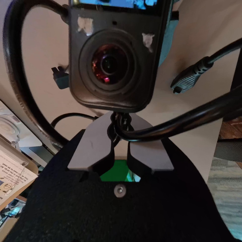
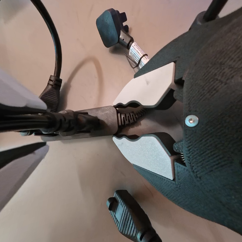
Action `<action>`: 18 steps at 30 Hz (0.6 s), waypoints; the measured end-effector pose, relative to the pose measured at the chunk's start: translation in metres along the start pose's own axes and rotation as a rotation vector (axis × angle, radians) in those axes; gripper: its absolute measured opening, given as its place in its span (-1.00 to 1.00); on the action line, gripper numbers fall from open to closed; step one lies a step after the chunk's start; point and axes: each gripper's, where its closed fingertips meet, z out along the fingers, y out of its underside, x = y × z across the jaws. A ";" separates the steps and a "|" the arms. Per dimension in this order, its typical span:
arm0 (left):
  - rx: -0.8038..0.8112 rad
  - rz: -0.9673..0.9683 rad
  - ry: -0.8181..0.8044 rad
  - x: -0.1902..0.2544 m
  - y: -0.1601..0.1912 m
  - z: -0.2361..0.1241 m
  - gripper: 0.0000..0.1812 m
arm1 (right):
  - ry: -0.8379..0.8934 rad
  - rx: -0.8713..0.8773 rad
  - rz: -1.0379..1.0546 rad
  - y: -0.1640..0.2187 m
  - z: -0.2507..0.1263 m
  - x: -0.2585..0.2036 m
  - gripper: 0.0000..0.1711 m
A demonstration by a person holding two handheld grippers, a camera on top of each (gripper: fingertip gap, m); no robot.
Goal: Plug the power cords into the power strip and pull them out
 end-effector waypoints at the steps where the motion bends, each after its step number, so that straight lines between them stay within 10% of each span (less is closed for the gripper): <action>1: -0.024 -0.013 0.014 0.001 0.002 0.000 -0.81 | -0.001 0.000 0.001 0.000 0.000 0.000 -0.54; 5: -0.282 -0.047 -0.014 -0.005 0.034 0.003 -1.00 | 0.000 0.002 0.008 0.000 0.000 0.000 -0.54; 11: -0.020 -0.150 -0.005 -0.007 0.006 -0.009 -0.99 | -0.007 0.002 0.023 0.001 -0.001 0.000 -0.54; 18: -0.100 -0.135 0.000 0.013 0.007 -0.008 -0.74 | 0.006 0.000 0.008 0.001 0.000 0.000 -0.55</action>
